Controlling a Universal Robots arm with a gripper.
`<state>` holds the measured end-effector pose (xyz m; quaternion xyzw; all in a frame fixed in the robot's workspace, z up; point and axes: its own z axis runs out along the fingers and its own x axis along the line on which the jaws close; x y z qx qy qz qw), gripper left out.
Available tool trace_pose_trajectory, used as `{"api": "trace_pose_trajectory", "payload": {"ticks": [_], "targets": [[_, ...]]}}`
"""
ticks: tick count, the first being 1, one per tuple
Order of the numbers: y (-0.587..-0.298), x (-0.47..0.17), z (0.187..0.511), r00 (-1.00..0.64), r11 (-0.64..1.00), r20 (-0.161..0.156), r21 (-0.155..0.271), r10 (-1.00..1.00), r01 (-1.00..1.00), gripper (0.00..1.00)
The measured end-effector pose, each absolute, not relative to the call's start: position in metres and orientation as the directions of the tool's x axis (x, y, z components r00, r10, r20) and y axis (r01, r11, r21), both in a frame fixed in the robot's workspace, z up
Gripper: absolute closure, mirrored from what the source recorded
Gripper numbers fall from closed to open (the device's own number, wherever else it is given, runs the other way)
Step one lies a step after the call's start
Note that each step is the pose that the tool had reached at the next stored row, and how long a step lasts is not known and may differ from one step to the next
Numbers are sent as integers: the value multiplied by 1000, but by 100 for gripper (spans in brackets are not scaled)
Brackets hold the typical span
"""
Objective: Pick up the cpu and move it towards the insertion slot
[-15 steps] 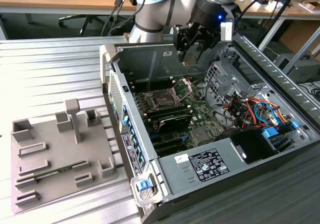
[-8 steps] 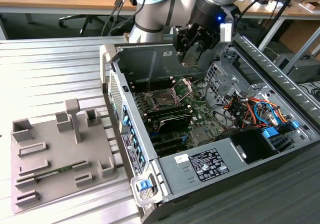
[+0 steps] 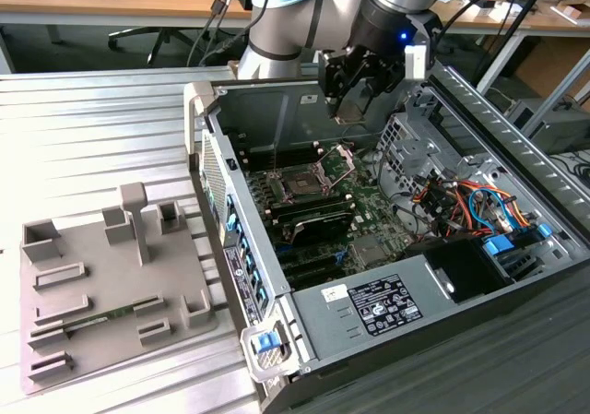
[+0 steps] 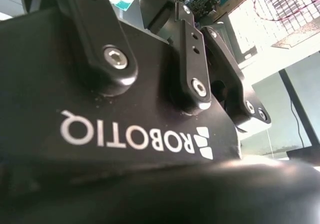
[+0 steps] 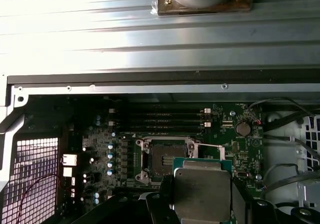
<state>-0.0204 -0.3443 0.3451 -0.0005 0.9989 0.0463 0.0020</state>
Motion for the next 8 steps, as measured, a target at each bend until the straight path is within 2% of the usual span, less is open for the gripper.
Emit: {"api": "trace_pose_trajectory", "payload": {"ticks": [8], "targets": [[-344,-20,342,-1000,996,-4,92,-1,-1,45]]}}
